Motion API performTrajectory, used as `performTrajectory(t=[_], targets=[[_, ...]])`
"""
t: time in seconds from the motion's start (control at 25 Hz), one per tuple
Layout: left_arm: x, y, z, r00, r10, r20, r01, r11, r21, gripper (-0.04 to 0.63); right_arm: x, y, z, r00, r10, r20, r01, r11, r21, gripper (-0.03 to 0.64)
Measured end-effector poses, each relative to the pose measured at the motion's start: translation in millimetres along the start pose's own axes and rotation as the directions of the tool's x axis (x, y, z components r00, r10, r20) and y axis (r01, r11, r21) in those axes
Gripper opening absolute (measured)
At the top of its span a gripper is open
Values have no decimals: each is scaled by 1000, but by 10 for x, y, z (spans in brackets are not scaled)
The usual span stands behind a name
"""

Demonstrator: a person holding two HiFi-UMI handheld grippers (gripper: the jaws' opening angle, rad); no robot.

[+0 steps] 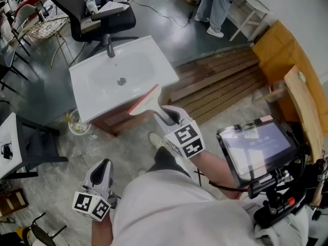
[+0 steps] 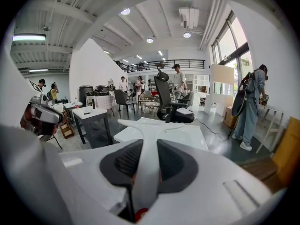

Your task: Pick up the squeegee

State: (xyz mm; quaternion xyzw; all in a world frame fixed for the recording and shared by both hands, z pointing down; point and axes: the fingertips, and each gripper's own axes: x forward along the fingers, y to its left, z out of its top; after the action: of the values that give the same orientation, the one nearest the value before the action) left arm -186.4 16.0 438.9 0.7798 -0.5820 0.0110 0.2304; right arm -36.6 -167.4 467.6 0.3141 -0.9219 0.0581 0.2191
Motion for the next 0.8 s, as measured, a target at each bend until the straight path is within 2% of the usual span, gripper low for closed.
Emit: performTrajectory(t=[0.8], targets=[[-23, 2, -16, 1000, 10, 4, -10, 1000, -5, 31, 9, 42, -2, 1000, 12, 1, -12, 1000, -11, 95]])
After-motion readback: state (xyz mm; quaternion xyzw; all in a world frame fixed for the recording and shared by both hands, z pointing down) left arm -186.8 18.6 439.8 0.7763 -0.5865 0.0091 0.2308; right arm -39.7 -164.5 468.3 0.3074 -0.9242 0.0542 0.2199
